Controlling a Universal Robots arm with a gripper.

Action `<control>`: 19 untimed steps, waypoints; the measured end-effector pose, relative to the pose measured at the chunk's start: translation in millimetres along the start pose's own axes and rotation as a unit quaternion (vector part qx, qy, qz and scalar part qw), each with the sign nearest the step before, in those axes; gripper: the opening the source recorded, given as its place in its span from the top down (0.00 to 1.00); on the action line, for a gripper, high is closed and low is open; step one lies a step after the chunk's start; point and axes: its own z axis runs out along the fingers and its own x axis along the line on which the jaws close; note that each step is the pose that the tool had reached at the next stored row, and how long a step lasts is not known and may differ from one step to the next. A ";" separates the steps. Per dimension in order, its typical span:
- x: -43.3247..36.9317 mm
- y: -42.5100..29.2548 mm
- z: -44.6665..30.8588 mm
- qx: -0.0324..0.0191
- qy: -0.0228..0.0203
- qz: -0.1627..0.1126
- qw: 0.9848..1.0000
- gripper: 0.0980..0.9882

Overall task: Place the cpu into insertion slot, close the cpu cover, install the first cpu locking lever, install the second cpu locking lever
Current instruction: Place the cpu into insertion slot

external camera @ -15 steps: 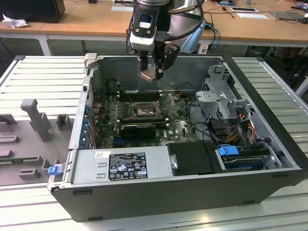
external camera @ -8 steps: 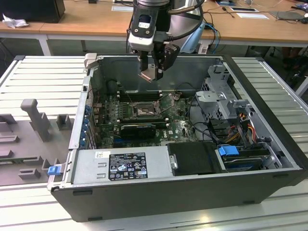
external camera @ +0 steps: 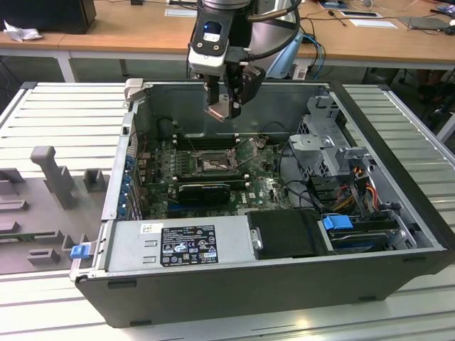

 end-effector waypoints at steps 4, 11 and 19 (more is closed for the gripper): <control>0.0 0.0 0.3 0.000 -0.001 0.010 1.000 0.52; 0.0 -0.1 0.6 0.000 -0.002 0.023 1.000 0.52; 0.0 -0.1 1.1 -0.001 -0.003 0.038 0.999 0.52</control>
